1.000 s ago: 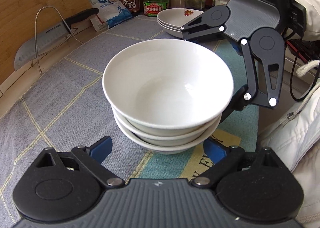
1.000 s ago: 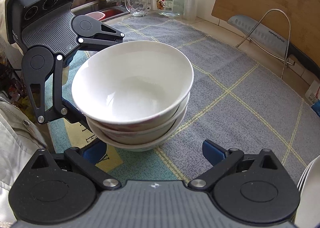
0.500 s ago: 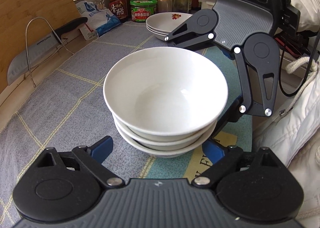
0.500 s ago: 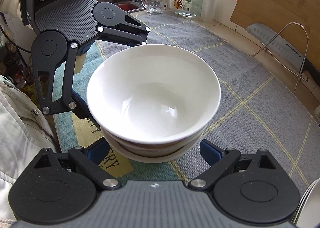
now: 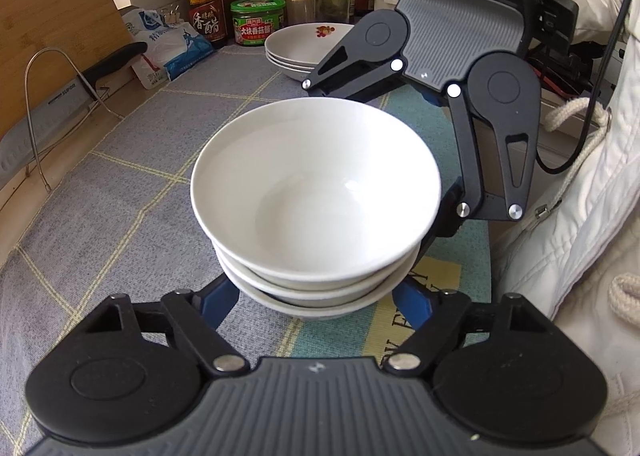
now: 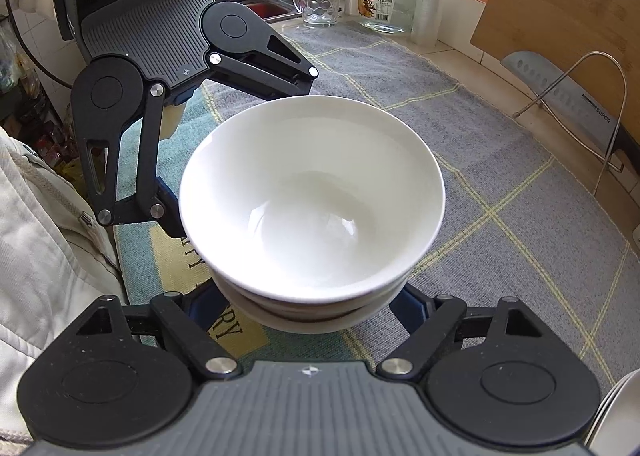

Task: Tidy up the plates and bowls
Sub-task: 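Lift and carry the bowl stack with both grippers toward the plate stack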

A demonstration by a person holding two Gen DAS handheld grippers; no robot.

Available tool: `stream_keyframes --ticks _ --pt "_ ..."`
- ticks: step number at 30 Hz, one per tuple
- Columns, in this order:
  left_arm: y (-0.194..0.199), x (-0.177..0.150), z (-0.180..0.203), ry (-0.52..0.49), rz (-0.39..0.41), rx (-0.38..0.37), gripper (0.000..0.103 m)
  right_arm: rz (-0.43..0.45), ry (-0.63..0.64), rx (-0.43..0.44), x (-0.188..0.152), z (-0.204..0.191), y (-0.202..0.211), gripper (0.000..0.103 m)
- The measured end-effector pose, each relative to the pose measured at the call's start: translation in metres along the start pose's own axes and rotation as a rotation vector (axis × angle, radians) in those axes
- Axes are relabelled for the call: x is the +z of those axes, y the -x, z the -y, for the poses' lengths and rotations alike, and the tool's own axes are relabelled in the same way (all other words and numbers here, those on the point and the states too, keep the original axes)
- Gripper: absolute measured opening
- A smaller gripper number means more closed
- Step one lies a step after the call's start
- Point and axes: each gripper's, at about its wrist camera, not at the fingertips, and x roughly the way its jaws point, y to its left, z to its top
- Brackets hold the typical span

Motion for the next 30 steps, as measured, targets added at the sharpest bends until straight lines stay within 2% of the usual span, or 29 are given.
stream_keyframes --ticks 18,30 --pt "-0.003 0.0035 -0.0063 -0.023 -0.014 -0.051 0.084 -0.01 0.006 0.039 0.0 0.0044 -0.0009 0.09" --pt "0.0004 0.0066 -0.0046 -0.008 -0.003 -0.042 0.083 -0.017 -0.02 0.033 0.002 0.0055 0.0039 0.089"
